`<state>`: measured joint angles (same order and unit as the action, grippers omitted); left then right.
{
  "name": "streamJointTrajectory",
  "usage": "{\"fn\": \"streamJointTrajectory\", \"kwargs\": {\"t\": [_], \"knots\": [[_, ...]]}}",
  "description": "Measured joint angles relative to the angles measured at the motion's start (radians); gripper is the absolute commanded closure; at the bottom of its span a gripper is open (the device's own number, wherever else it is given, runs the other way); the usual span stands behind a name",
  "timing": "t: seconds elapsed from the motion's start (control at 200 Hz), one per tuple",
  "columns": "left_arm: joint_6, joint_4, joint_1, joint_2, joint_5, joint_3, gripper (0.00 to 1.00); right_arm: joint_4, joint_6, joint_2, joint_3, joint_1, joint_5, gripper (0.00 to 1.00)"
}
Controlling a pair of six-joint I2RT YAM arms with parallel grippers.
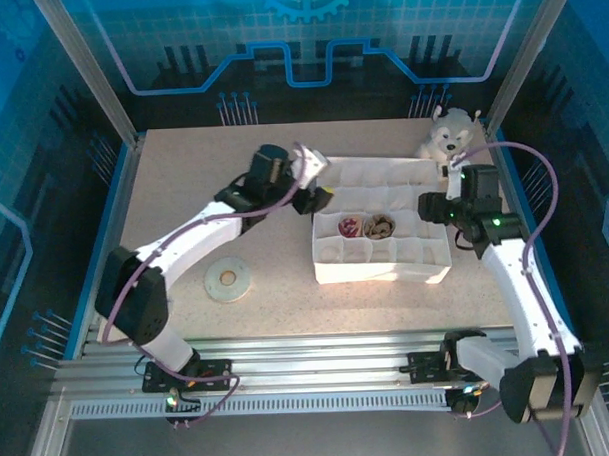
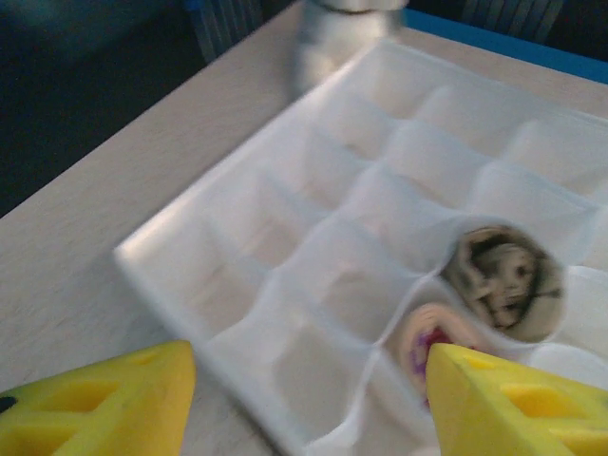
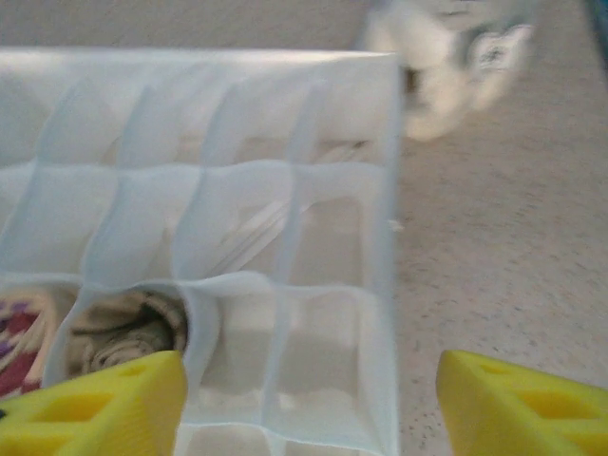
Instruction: Roll the socks
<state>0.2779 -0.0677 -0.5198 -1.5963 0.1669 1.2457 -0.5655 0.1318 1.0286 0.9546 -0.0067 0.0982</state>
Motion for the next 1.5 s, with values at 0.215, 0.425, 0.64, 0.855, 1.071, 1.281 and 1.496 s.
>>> {"fn": "streamJointTrajectory", "kwargs": {"t": [0.215,0.425,0.64,0.855,1.071,1.281,1.496], "knots": [[-0.068,0.015,0.193,0.158,0.014,-0.205,0.25,0.189,-0.009,-0.092,-0.256,-0.179,0.101,0.11],[-0.129,0.051,0.383,0.232,0.023,-0.377,0.01,0.393,-0.032,-0.013,-0.380,-0.230,0.135,0.02],[-0.183,0.111,0.518,0.237,-0.016,-0.481,0.00,0.568,-0.009,0.061,-0.412,-0.290,0.129,0.00],[-0.195,0.208,0.570,0.229,-0.099,-0.553,0.00,0.723,-0.009,0.112,-0.424,-0.293,-0.020,0.00],[-0.201,0.312,0.588,0.187,-0.107,-0.593,0.01,0.936,-0.004,0.117,-0.537,-0.177,-0.105,0.00],[-0.201,0.432,0.588,0.150,-0.082,-0.671,0.01,1.143,-0.055,0.182,-0.618,-0.008,-0.079,0.00],[-0.202,0.529,0.588,0.158,-0.066,-0.728,0.01,1.420,-0.084,0.306,-0.653,0.024,-0.037,0.00]]}}
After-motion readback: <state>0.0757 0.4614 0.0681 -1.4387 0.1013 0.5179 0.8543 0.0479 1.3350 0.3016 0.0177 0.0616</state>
